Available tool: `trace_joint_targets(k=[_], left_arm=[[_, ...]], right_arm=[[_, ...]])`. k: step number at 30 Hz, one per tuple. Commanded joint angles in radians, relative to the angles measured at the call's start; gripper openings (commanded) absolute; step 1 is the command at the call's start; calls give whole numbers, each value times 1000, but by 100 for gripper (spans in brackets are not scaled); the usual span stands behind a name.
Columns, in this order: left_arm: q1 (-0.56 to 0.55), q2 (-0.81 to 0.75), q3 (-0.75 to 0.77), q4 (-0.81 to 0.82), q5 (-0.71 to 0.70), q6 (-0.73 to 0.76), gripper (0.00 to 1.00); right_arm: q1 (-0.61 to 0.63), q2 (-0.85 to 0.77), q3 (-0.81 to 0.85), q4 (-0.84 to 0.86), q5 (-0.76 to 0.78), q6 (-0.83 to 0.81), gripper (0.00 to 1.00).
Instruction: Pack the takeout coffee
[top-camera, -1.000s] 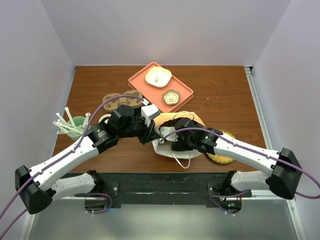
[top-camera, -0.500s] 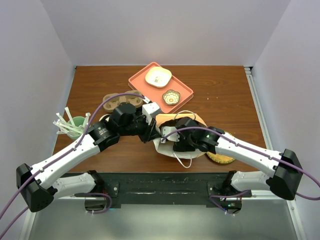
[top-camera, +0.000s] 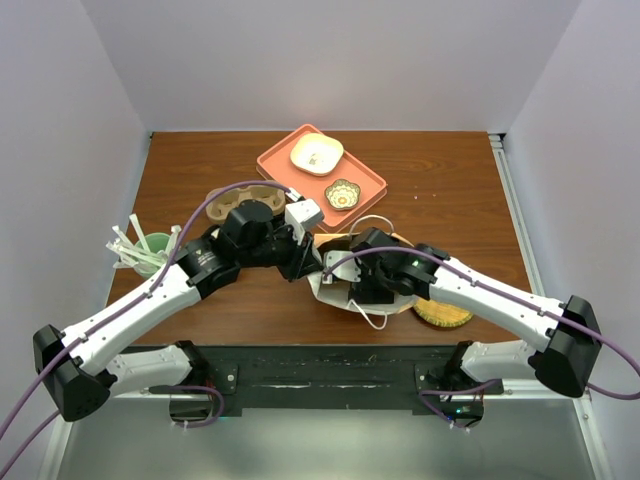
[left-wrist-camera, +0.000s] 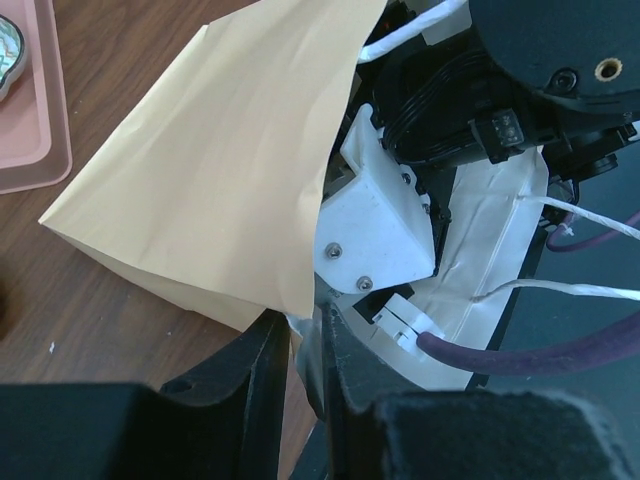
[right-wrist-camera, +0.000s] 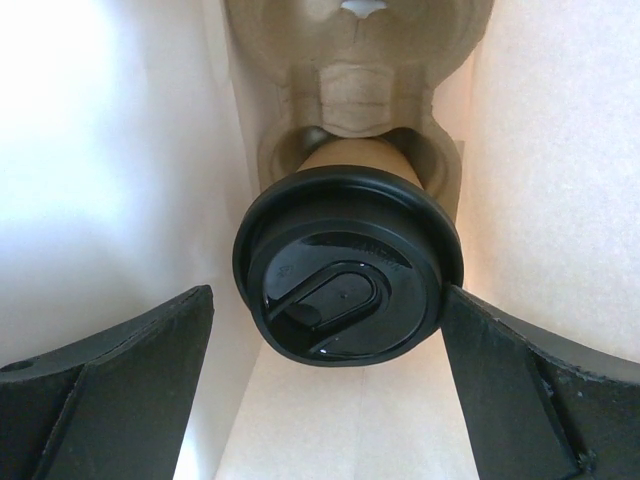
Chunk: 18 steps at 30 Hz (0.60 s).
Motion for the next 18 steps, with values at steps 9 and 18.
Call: trace_joint_targets(k=[9, 18], left_arm=[[8, 45, 96, 37, -11, -20, 29], [8, 72, 127, 24, -11, -16, 29]], right_arm=[[8, -9, 92, -16, -110, 20, 99], [-9, -22, 97, -25, -99, 29, 99]])
